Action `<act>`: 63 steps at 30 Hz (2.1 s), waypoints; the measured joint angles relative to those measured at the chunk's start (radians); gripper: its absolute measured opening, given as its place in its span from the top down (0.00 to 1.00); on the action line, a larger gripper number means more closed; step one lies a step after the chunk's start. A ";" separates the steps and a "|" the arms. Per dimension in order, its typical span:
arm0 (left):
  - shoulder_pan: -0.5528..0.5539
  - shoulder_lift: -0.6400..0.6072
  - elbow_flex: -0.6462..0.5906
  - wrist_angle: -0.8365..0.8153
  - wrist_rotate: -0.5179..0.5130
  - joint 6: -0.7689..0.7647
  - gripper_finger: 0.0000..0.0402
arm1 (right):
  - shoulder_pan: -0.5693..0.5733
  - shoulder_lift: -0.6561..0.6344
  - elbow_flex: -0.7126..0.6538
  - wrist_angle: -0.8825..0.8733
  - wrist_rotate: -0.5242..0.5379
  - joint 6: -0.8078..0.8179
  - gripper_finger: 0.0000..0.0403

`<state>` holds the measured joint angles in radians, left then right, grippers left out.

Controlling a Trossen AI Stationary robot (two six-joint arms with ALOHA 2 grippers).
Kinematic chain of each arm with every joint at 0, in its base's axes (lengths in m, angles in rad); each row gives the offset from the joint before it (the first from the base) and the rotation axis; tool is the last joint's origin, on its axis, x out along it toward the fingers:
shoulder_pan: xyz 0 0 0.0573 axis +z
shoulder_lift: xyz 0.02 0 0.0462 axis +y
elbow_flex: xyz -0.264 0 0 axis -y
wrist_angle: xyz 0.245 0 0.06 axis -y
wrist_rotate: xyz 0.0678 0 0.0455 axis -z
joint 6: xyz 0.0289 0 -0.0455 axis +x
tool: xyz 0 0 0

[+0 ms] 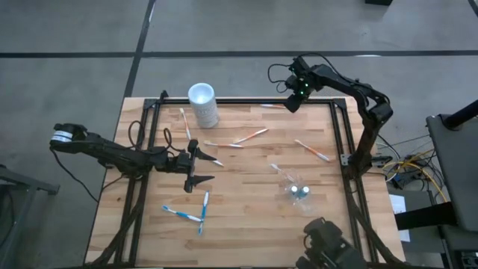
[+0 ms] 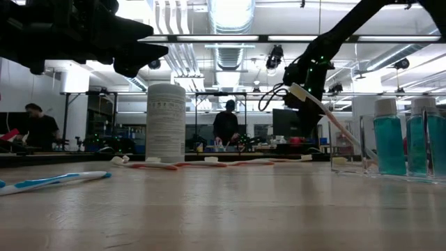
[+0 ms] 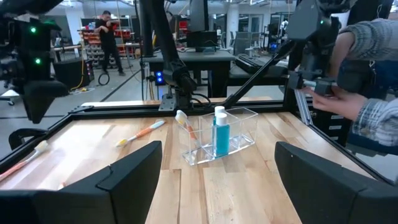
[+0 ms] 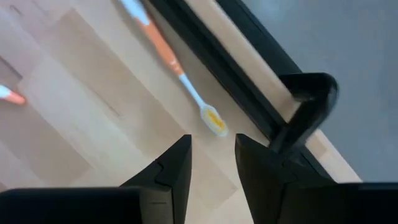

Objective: Pick & Place toothbrushing station
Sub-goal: Put the orange toothbrush into the top section of the transparent organizer

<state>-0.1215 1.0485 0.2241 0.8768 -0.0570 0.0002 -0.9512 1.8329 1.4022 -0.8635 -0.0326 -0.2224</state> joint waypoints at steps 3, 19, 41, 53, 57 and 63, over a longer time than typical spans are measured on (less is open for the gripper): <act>0.000 0.000 0.000 0.000 0.000 0.000 0.21 | 0.002 0.016 0.005 -0.005 0.002 -0.057 0.67; 0.000 0.000 0.000 0.000 0.000 0.000 0.21 | -0.025 0.033 -0.025 0.027 0.002 -0.257 0.56; 0.000 0.000 0.000 0.000 0.000 0.000 0.21 | -0.029 0.033 -0.170 0.206 -0.020 -0.285 0.62; 0.000 0.000 0.000 0.000 0.000 0.000 0.21 | -0.034 0.034 -0.216 0.280 -0.019 -0.278 0.66; 0.000 0.000 0.000 0.000 0.000 0.000 0.21 | -0.034 0.034 -0.239 0.301 -0.020 -0.277 0.66; 0.000 0.000 0.000 0.000 0.000 0.000 0.21 | -0.035 0.034 -0.267 0.324 -0.023 -0.275 0.67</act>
<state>-0.1215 1.0485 0.2241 0.8764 -0.0574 -0.0001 -0.9865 1.8668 1.1349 -0.5394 -0.0557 -0.4970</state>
